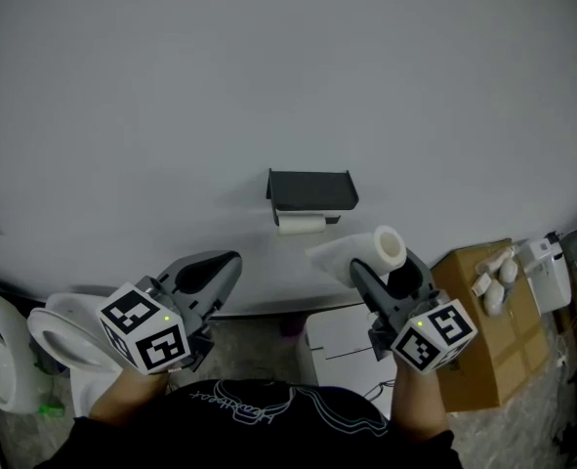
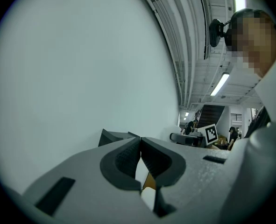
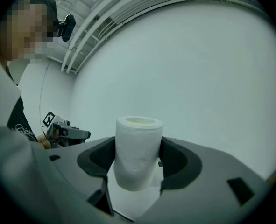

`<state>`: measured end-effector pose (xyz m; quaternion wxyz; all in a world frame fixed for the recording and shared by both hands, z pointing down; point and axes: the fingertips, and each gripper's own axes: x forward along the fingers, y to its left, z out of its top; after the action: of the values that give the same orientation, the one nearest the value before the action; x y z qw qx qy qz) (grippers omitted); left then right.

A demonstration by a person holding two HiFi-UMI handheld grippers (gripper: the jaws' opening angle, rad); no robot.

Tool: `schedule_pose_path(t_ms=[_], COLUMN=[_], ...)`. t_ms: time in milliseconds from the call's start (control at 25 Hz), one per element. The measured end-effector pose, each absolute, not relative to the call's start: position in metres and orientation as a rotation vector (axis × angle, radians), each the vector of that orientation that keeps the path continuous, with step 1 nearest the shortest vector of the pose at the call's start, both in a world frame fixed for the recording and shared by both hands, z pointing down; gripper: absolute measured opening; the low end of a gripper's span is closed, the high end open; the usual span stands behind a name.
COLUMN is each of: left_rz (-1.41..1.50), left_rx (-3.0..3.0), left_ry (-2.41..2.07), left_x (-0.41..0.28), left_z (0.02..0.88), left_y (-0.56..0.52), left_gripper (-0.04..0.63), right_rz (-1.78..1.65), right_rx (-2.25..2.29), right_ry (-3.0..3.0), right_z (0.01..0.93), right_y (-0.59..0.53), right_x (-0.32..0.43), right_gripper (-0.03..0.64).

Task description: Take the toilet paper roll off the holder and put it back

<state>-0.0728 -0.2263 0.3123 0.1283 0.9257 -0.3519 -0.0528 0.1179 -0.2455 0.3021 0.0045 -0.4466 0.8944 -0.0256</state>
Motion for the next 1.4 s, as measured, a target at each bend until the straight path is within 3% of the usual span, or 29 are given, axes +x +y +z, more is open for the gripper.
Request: schedule_pose_path(t_ms=[760,1400], left_rz=[-0.128,-0.149], left_rx=[2.605,2.59], left_ry=[-1.022,-1.044], left_x=[-0.071,-0.076], left_z=[0.336,0.339], left_y=[-0.235,-0.246], left_gripper=[0.006,0.006], right_rz=[-0.174,-0.148], right_rx=[-1.424,-1.372], right_ry=[2.909,2.925], right_z=[0.364,0.356], right_y=[-0.252,-0.261], right_x=[0.107,0.102], right_gripper=[0.295,0.295])
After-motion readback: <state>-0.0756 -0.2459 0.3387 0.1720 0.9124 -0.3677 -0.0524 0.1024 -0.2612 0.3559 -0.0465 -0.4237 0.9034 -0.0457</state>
